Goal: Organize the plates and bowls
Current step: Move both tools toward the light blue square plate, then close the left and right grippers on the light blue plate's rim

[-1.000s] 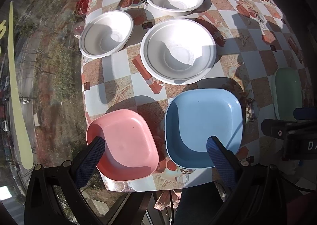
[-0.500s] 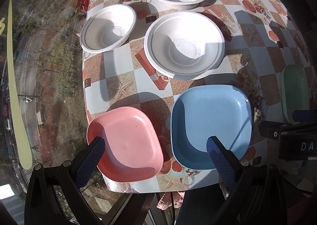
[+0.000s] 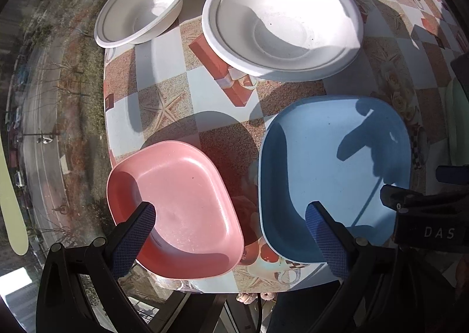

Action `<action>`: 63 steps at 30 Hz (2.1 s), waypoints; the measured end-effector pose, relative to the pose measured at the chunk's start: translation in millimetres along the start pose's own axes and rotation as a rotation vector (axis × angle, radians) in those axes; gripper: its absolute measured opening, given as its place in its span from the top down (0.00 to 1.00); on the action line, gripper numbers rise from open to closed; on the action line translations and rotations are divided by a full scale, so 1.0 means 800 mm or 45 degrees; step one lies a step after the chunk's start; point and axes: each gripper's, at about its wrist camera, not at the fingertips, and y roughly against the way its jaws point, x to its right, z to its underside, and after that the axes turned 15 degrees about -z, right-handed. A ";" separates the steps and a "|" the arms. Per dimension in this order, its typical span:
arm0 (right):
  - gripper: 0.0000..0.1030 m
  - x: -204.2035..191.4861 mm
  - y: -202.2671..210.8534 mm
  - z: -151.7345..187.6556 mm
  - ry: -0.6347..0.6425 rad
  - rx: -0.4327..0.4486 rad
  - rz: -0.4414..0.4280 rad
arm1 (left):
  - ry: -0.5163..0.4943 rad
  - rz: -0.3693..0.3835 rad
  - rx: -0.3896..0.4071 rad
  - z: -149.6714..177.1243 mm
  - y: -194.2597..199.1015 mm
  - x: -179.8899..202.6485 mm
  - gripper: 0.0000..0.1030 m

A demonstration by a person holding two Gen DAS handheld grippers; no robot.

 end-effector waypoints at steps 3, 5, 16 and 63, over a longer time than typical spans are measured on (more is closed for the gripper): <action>0.00 0.000 -0.005 0.002 -0.006 0.011 0.023 | -0.020 -0.002 -0.010 -0.003 0.000 0.005 0.01; 0.00 0.005 -0.005 0.004 -0.018 0.019 0.025 | -0.017 -0.003 -0.002 -0.005 0.001 0.010 0.01; 0.00 0.017 0.003 0.003 -0.015 0.036 0.043 | 0.011 0.033 0.023 -0.005 0.008 0.015 0.01; 0.00 0.064 0.057 -0.002 0.037 0.062 0.035 | 0.060 0.100 -0.091 -0.014 -0.011 0.050 0.01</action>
